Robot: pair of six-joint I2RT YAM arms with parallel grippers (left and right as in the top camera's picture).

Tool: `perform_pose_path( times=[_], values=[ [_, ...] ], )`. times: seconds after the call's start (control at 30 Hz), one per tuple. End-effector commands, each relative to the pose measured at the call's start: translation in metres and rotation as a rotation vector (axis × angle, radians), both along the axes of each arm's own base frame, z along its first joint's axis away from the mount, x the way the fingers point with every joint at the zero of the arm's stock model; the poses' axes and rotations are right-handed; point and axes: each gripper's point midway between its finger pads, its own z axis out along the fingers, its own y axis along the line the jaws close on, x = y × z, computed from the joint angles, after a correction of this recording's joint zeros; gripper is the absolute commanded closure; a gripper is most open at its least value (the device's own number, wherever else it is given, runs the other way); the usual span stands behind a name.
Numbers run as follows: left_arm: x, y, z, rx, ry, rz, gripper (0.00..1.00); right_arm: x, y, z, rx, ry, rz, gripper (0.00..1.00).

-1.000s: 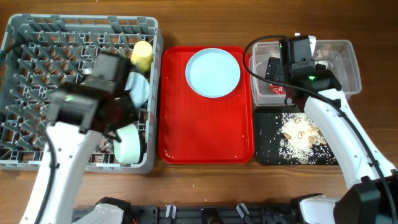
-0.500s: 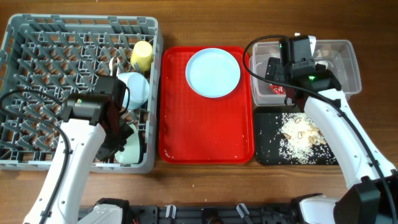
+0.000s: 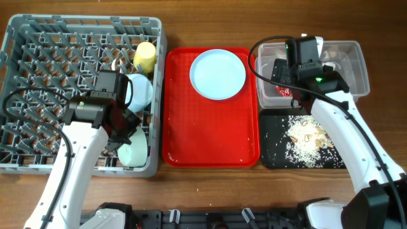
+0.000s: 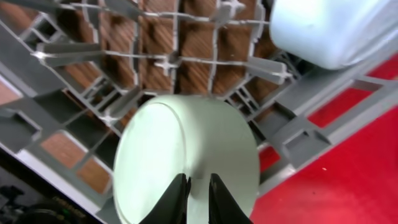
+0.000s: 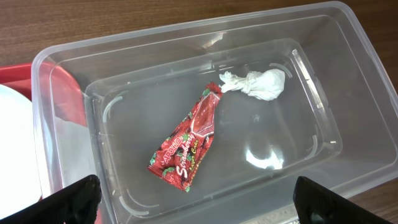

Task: Sort waste into correct bins and load items into the dishwasher rack
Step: 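Carry the green bowl into the dish rack and release it, then move the left gripper to the light-blue plate and grasp its edge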

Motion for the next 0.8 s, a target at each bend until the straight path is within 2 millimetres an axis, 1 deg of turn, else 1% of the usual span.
perform_pose_path(
  times=[0.0,0.2,0.23,0.3,0.33,0.4,0.47,0.53,0.57,0.6,0.67,0.77],
  values=[
    [0.002,-0.006,-0.002,-0.045,-0.009,0.008,0.87,0.0,0.0,-0.005,-0.015,0.014,0.006,0.0],
    [0.018,-0.009,0.001,-0.05,-0.074,-0.023,0.85,0.0,0.0,-0.005,-0.015,0.014,0.006,0.0],
    [0.022,-0.009,0.002,-0.048,-0.09,-0.049,0.86,0.0,0.0,-0.005,-0.015,0.013,0.006,0.0],
    [0.038,-0.012,0.007,-0.041,-0.154,-0.124,0.85,0.0,0.0,-0.005,-0.014,0.012,0.006,0.0],
    [0.047,-0.017,0.01,-0.058,-0.194,-0.162,0.84,0.0,0.0,-0.005,-0.014,0.012,0.006,0.0],
    [0.077,-0.05,0.029,-0.214,-0.342,-0.259,0.83,0.0,0.0,-0.005,-0.014,0.011,0.006,0.0],
    [0.093,-0.071,0.044,-0.304,-0.436,-0.309,0.83,0.0,0.0,-0.005,-0.014,0.011,0.006,0.0],
    [0.109,-0.094,0.06,-0.349,-0.536,-0.377,0.84,0.0,0.0,-0.005,-0.014,0.011,0.006,0.0],
    [0.117,-0.111,0.067,-0.363,-0.582,-0.422,0.86,0.0,0.0,-0.005,-0.014,0.011,0.006,0.0],
    [0.12,-0.123,0.069,-0.374,-0.599,-0.445,0.91,0.0,0.0,-0.005,-0.014,0.011,0.006,0.0],
    [0.127,-0.153,0.065,-0.381,-0.583,-0.497,0.96,0.001,0.0,-0.005,-0.014,0.01,0.006,0.0],
    [0.144,-0.186,0.052,-0.358,-0.492,-0.554,0.96,0.001,0.0,-0.005,-0.014,0.009,0.005,0.01]
  ],
)
